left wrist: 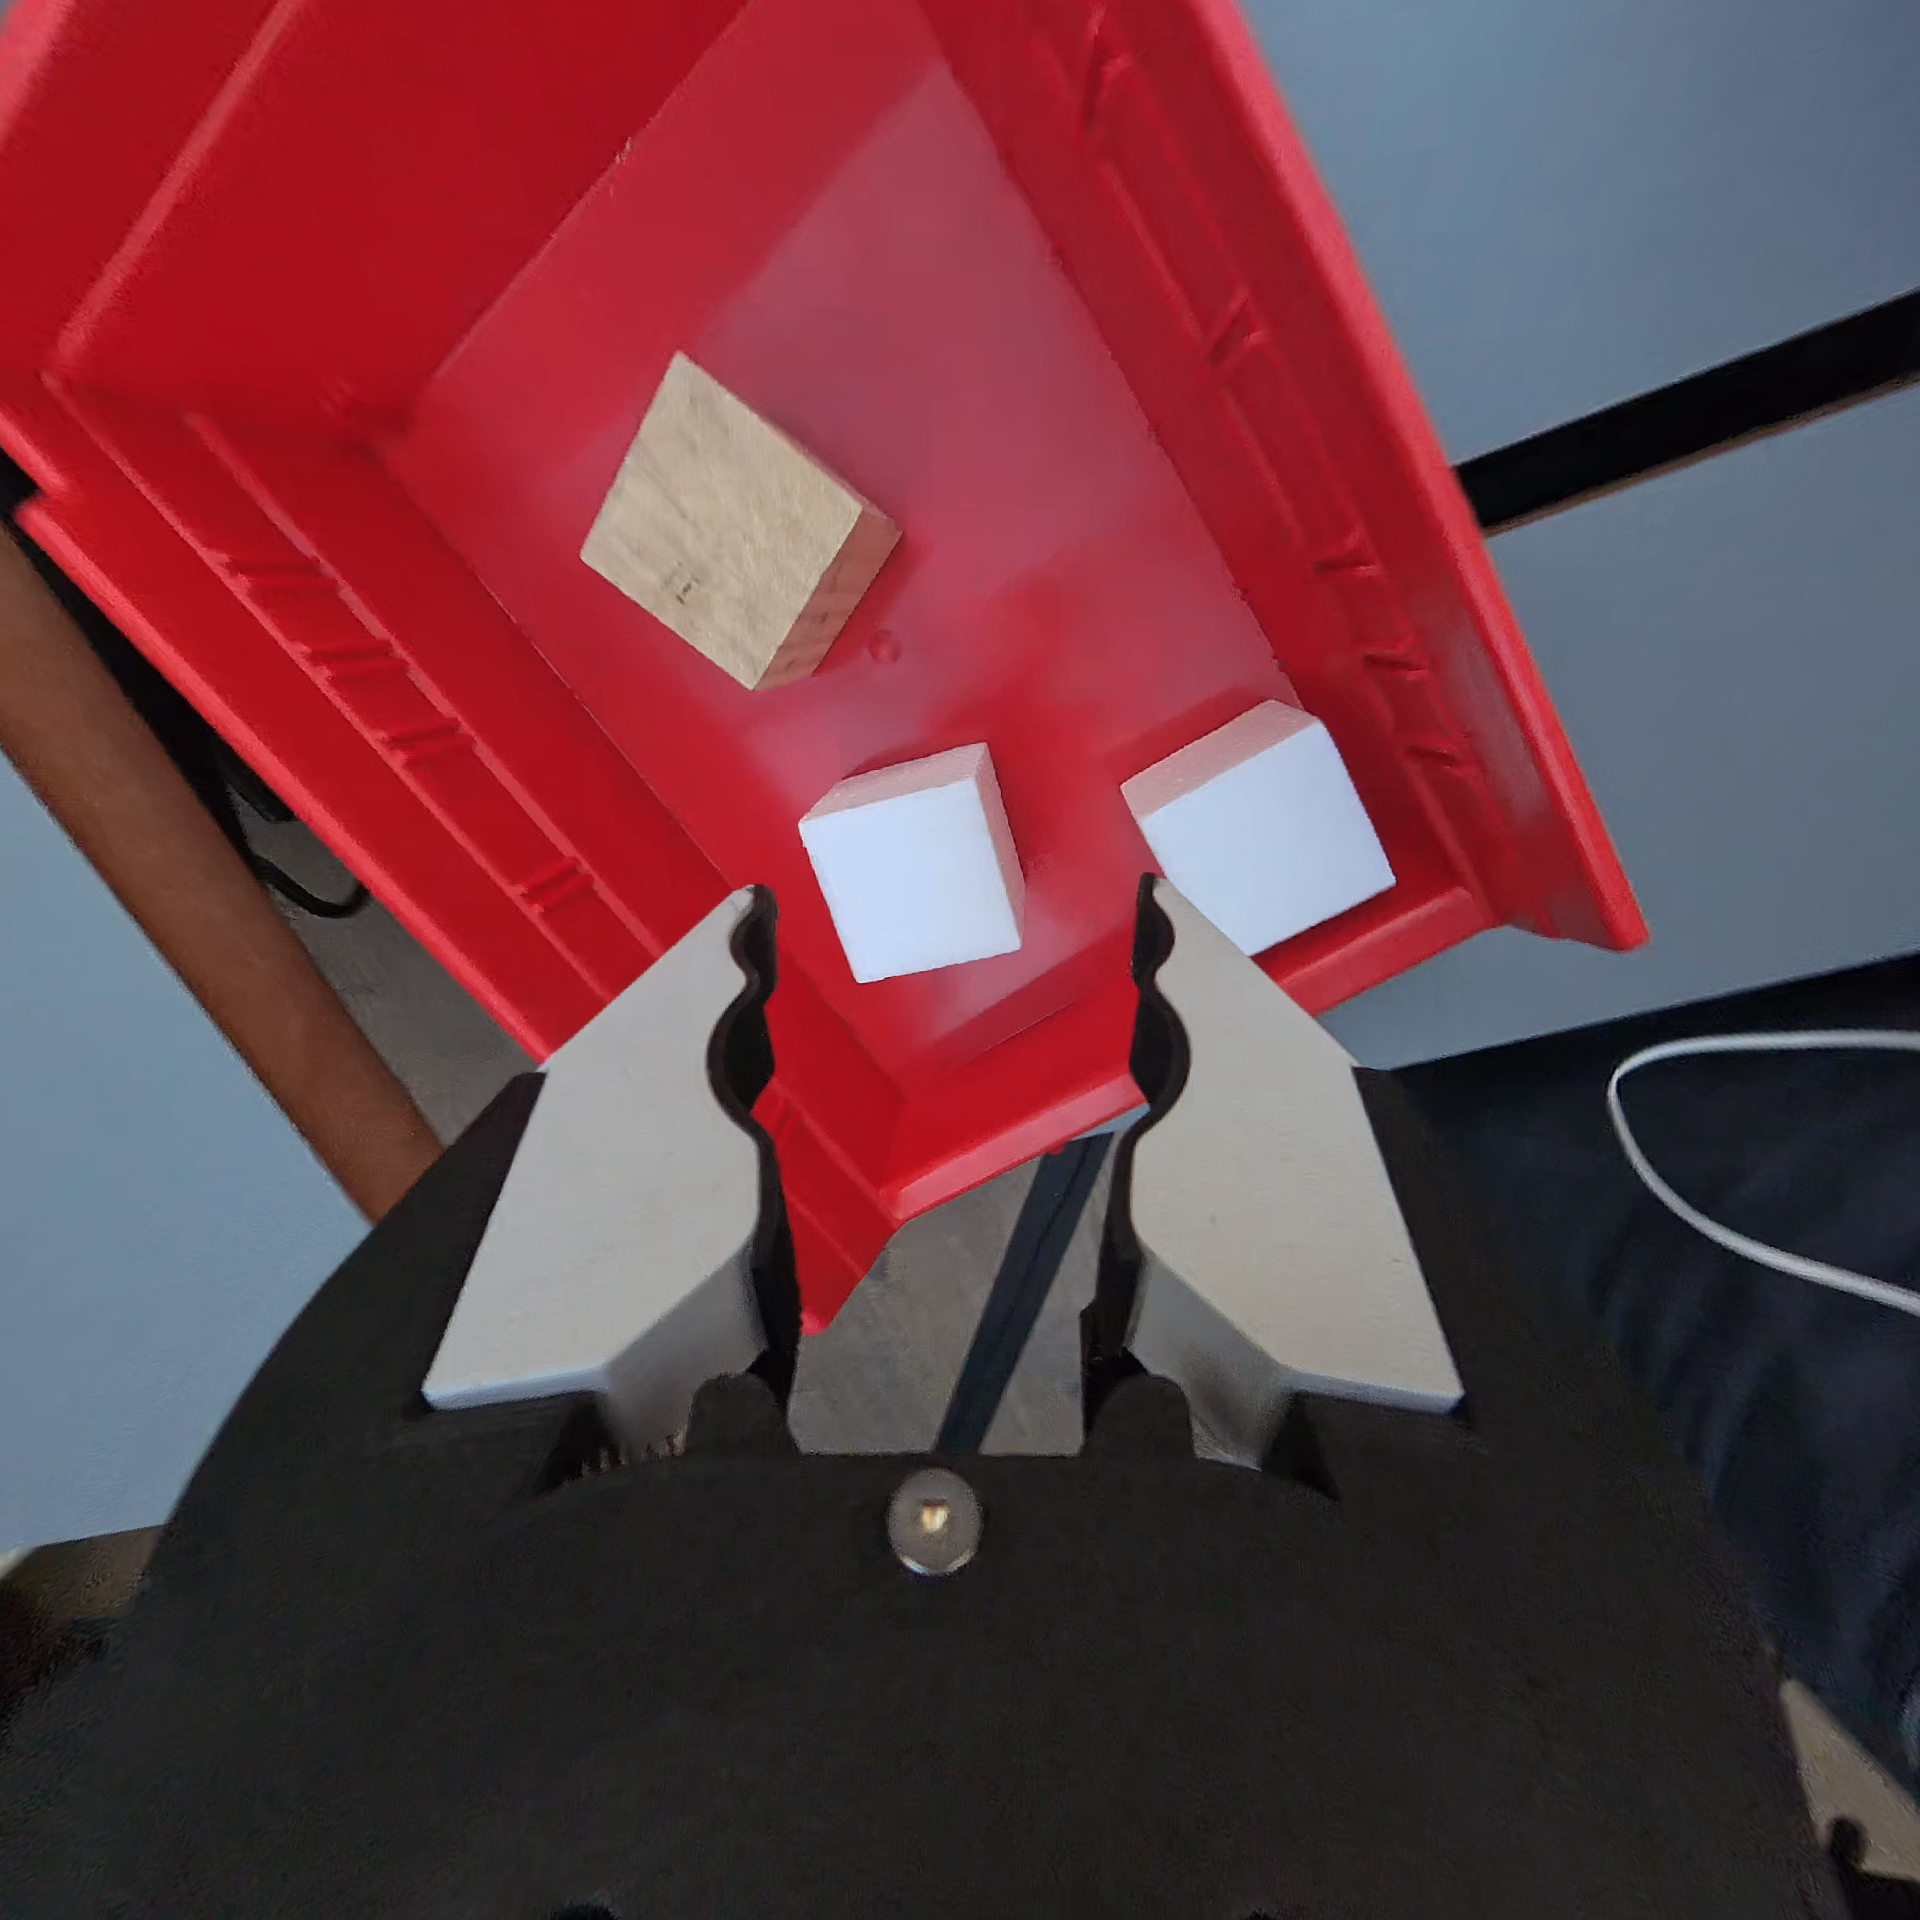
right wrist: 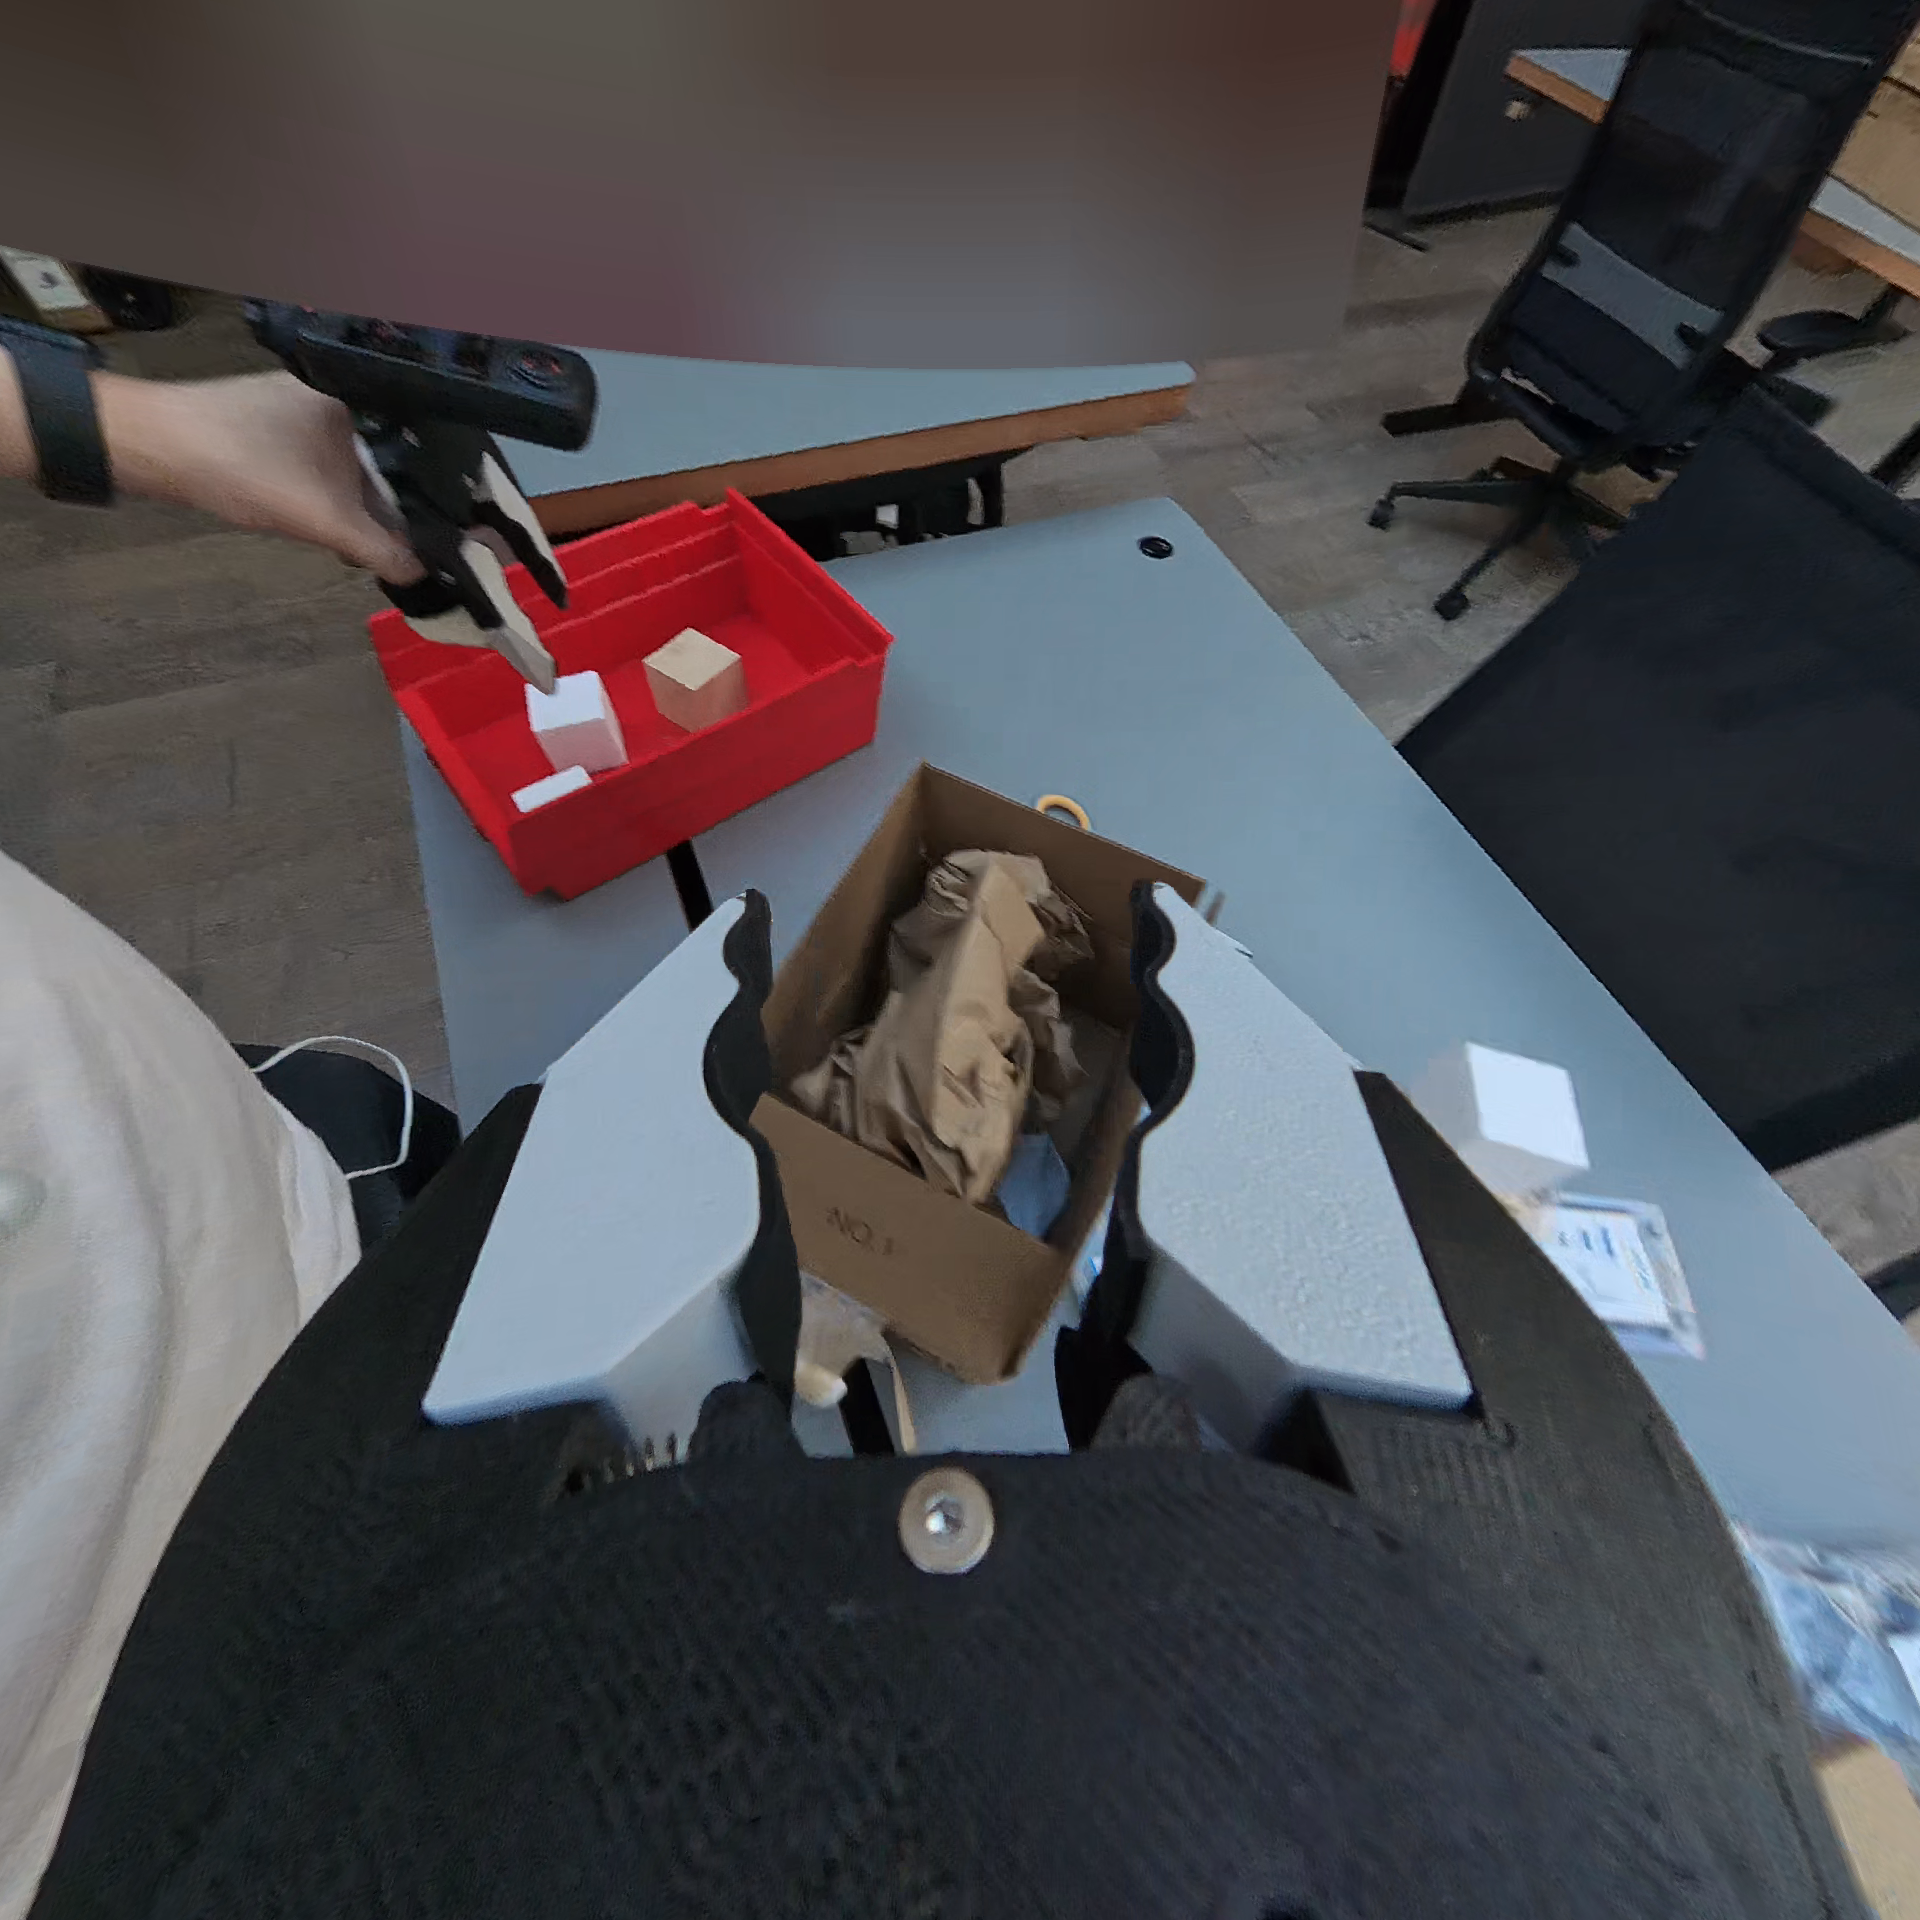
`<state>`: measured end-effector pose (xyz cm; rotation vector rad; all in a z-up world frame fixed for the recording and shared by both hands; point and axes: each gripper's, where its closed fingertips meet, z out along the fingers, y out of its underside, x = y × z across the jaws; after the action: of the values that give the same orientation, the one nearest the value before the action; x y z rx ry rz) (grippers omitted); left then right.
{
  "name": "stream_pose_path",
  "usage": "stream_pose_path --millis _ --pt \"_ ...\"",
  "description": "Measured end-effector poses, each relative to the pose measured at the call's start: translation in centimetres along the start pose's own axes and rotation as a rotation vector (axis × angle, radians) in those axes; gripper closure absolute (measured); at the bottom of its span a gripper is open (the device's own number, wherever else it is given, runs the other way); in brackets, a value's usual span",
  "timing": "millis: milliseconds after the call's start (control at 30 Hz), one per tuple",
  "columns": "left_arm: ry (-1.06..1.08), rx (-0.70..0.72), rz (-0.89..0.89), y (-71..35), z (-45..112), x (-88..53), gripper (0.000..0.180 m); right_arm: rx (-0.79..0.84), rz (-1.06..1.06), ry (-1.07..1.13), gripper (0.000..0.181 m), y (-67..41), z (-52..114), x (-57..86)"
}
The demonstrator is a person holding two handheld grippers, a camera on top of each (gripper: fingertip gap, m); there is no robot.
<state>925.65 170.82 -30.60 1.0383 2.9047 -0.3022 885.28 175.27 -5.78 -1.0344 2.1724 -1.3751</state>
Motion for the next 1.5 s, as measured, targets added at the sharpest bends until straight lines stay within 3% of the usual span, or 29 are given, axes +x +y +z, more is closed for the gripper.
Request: stream_pose_path --millis 67,167,233,267,300,433,533,633,767,800,867,1033,1267,1500 --pt "-0.001 -0.01 -0.115 1.4 2.6 -0.6 0.098 0.007 -0.015 -0.07 0.113 -1.9 3.2 -4.2" --pt "0.026 -0.038 -0.185 2.9 5.8 -1.2 0.096 -0.014 -0.017 -0.189 0.113 -2.9 9.0 -11.8" --pt "0.032 -0.102 -0.163 4.3 7.7 -1.8 0.105 -0.066 -0.04 -0.244 0.113 -2.6 13.6 -16.6" --pt "0.062 -0.122 -0.143 4.8 8.2 -1.9 0.123 -0.102 -0.058 -0.25 0.113 -2.3 16.2 -18.4" --pt "0.101 -0.109 -0.132 4.9 8.2 -1.8 0.124 -0.147 -0.07 -0.258 0.112 -1.8 19.0 -19.9" --pt "0.258 0.035 -0.16 5.7 2.4 -2.2 0.124 -0.189 -0.141 -0.368 0.112 -1.2 30.5 -23.2" --pt "0.281 0.2 -0.204 8.4 -5.6 -4.6 0.124 -0.36 -0.338 -0.401 0.101 1.4 39.2 -22.1" --pt "0.269 0.337 -0.244 12.0 -12.6 -7.1 0.124 -0.496 -0.579 -0.47 0.101 3.7 45.3 -21.6" --pt "0.15 0.462 -0.368 16.4 -18.2 -11.6 0.124 -0.758 -0.741 -0.509 0.101 9.4 49.5 -19.9" --pt "0.131 0.482 -0.408 17.2 -19.1 -12.4 0.124 -0.802 -0.783 -0.497 0.101 10.5 49.9 -19.4" --pt "0.104 0.534 -0.485 18.1 -20.6 -13.8 0.124 -0.812 -0.841 -0.455 0.121 11.2 50.7 -19.0" --pt "0.09 0.598 -0.513 17.2 -22.5 -14.3 0.124 -0.701 -0.665 -0.442 0.121 7.4 49.1 -19.5" --pt "0.054 0.656 -0.378 6.2 -24.6 -10.8 0.124 -0.318 -0.298 -0.209 0.122 -9.1 30.5 -8.6" --pt "0.128 0.722 -0.349 -6.1 -25.2 1.0 0.124 -0.613 0.148 0.117 0.122 1.8 8.8 19.4"
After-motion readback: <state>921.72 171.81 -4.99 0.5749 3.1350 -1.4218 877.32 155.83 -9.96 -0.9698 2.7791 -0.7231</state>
